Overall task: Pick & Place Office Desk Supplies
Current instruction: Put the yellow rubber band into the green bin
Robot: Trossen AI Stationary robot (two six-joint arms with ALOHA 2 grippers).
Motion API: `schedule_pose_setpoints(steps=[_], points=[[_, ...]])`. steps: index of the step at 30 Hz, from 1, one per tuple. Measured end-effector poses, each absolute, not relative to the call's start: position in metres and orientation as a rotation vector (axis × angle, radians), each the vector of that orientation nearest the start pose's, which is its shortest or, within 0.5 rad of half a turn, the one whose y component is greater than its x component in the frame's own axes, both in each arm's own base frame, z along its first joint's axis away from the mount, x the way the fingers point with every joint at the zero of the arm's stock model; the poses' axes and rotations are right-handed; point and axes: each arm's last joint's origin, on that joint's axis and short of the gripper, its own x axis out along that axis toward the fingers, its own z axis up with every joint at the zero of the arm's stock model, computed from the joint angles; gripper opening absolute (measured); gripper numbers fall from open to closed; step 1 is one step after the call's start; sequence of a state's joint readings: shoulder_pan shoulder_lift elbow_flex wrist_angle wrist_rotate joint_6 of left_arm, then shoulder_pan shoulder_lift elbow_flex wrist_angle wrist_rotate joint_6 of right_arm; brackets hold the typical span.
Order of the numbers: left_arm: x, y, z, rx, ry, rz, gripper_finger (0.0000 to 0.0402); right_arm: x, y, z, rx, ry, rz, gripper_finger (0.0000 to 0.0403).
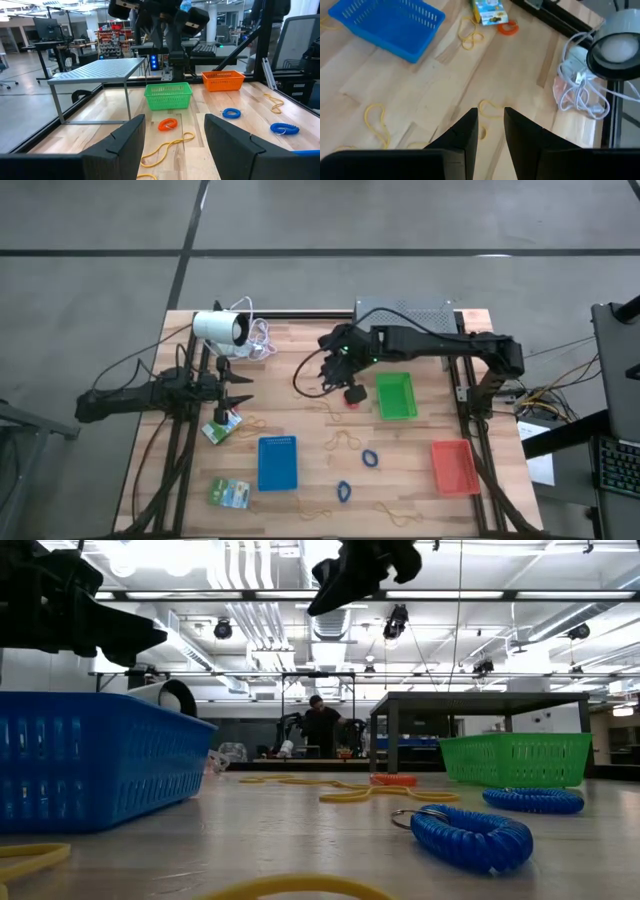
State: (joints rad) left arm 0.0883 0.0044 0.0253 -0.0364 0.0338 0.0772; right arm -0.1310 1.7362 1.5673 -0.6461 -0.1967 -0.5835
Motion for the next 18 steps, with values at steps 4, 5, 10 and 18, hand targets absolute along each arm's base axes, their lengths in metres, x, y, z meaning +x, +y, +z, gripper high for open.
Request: schedule_pose_setpoints(steps=[4,5,10,18], points=[[0.096,0.008,0.168,0.076,0.018,0.054,0.0212,0.386,-0.057,0.301,-0.395,0.756,0.341,0.0094],[0.096,0.007,0.168,0.076,0.018,0.053,0.0212,0.388,-0.061,0.297,-0.389,0.759,0.357,0.0096],[0.096,0.008,0.168,0.076,0.025,0.053,0.0212,0.401,-0.078,0.286,-0.358,0.782,0.387,0.0113],[0.097,0.008,0.167,0.075,0.028,0.053,0.0212,0.433,-0.092,0.274,-0.486,0.850,0.351,0.0125]])
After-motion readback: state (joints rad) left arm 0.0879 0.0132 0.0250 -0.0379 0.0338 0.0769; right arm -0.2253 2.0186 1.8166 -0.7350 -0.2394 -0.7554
